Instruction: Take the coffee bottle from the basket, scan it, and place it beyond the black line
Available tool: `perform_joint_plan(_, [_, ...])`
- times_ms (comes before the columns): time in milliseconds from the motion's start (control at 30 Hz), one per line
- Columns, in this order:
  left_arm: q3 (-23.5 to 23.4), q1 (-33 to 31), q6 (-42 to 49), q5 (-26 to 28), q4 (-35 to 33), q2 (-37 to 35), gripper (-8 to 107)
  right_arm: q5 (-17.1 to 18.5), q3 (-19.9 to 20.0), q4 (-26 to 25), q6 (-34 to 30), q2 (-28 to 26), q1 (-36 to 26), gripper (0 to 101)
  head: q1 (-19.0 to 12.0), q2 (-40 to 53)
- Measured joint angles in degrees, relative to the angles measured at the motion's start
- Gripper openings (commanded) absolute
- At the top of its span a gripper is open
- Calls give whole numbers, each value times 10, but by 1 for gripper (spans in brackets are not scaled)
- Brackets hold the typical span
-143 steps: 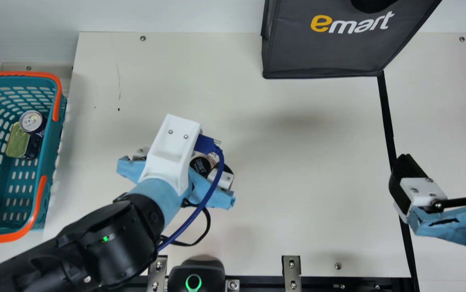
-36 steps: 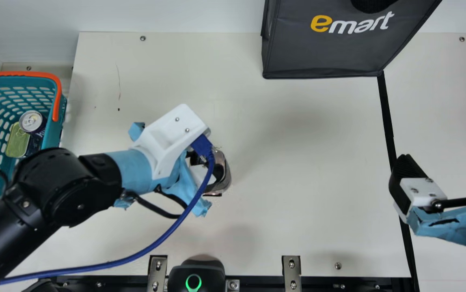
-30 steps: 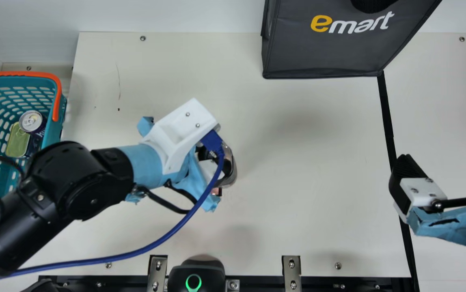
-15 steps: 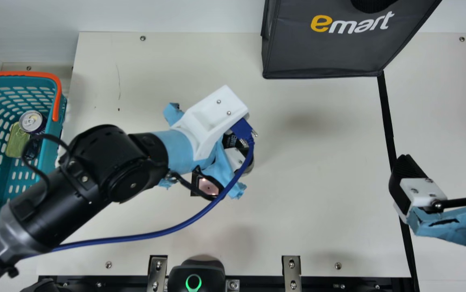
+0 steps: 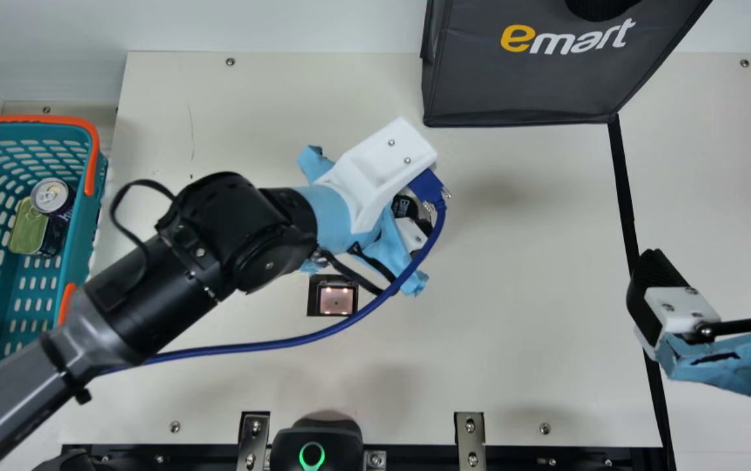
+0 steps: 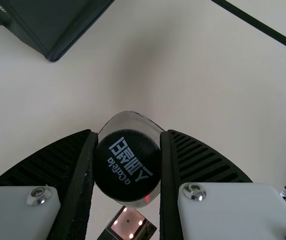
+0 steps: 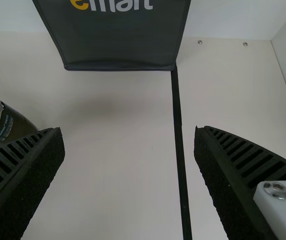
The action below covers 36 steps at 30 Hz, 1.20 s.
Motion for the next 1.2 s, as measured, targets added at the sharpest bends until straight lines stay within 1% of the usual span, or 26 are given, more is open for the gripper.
perform_joint_plan(200, [-16, -2, 0, -7, 0, 23, 10, 0, 0, 0, 0, 0, 0, 91, 1, 0])
perform_joint_plan(400, [-22, -4, 0, -13, 0, 40, 10, 0, 0, 0, 0, 0, 0, 91, 1, 0])
perform_joint_plan(1033, [-13, -3, 11, -33, -2, 63, 10, 0, 0, 0, 0, 0, 0, 91, 1, 0])
perform_joint_plan(1200, [-10, -3, 12, -38, -2, 66, 27, 0, 0, 0, 0, 0, 0, 91, 1, 0])
